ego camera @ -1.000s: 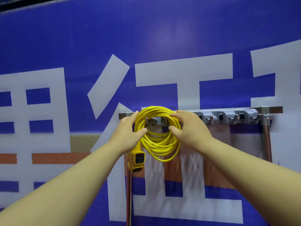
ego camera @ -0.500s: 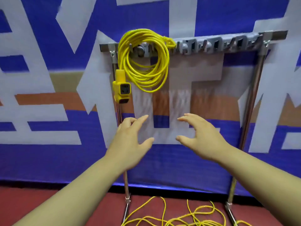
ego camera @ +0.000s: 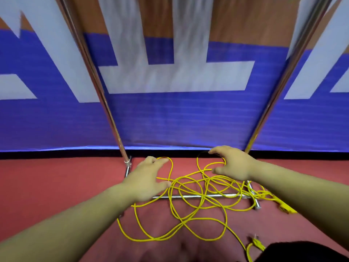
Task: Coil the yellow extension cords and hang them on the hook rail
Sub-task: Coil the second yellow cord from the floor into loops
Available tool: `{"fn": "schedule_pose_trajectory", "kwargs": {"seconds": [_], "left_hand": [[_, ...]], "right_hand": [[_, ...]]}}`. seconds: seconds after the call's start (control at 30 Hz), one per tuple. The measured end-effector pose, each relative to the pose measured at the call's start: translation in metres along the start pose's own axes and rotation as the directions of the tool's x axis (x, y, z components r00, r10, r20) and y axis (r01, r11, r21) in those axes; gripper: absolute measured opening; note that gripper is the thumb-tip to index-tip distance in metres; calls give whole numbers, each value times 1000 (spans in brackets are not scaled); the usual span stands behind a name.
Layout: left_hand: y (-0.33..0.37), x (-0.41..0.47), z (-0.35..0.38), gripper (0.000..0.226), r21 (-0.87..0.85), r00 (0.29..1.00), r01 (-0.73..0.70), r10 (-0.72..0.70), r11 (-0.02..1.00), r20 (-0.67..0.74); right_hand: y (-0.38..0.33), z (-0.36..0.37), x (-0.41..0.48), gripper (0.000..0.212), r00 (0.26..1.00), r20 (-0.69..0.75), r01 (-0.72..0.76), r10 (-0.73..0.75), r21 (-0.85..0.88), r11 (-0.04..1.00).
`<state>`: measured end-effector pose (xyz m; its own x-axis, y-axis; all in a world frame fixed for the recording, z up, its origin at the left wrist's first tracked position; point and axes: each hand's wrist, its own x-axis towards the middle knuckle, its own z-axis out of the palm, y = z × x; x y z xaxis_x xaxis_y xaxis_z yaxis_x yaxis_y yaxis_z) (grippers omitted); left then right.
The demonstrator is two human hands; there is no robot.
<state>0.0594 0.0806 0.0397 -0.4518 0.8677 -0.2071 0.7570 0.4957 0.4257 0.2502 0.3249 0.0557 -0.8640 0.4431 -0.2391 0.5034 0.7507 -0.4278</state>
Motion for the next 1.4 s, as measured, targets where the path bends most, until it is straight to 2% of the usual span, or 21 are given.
{"fn": "schedule_pose_trajectory", "kwargs": {"seconds": [0.17, 0.3, 0.47, 0.6, 0.67, 0.73, 0.8, 0.9, 1.03, 1.17, 1.23, 1.3, 1.4], "left_hand": [[5, 51, 95, 81, -31, 985, -31, 36, 999, 172], [23, 85, 181, 83, -123, 971, -9, 38, 992, 236], [45, 109, 281, 83, -170, 949, -18, 70, 985, 308], [57, 104, 341, 80, -207, 898, -11, 101, 978, 428], [62, 96, 362, 75, -240, 881, 20, 96, 971, 463], [67, 90, 377, 72, -185, 878, 23, 68, 982, 473], [68, 88, 388, 69, -119, 893, 5, 49, 993, 448], [67, 91, 396, 57, -111, 910, 14, 33, 994, 414], [55, 93, 396, 31, -101, 907, -40, 79, 994, 415], [47, 90, 376, 16, -23, 919, -104, 105, 994, 379], [48, 90, 359, 4, -160, 958, -30, 74, 987, 277], [47, 89, 335, 16, -389, 966, 90, 15, 917, 260], [45, 88, 279, 19, -530, 965, 163, -23, 832, 260]], "right_hand": [[90, 56, -6, 66, 982, 44, -186, 183, 53, 981], [167, 110, -27, 50, 940, 37, -340, 338, 137, 930], [235, 179, -54, 43, 869, -22, -480, 494, 203, 853], [247, 235, -87, 44, 840, 194, -534, 506, 139, 834], [252, 254, -102, 41, 839, 230, -529, 494, 125, 839], [256, 264, -112, 45, 820, 287, -544, 494, 126, 830], [261, 272, -118, 45, 813, 300, -556, 499, 148, 818], [261, 276, -120, 29, 817, 238, -575, 524, 280, 769], [252, 263, -104, 26, 852, 142, -507, 503, 463, 727], [243, 260, -92, 33, 883, 163, -460, 441, 489, 741], [237, 258, -87, 31, 883, 144, -445, 447, 562, 697], [226, 251, -78, 28, 879, 126, -422, 460, 654, 627], [195, 220, -60, 25, 892, 123, -364, 434, 764, 532]]}}
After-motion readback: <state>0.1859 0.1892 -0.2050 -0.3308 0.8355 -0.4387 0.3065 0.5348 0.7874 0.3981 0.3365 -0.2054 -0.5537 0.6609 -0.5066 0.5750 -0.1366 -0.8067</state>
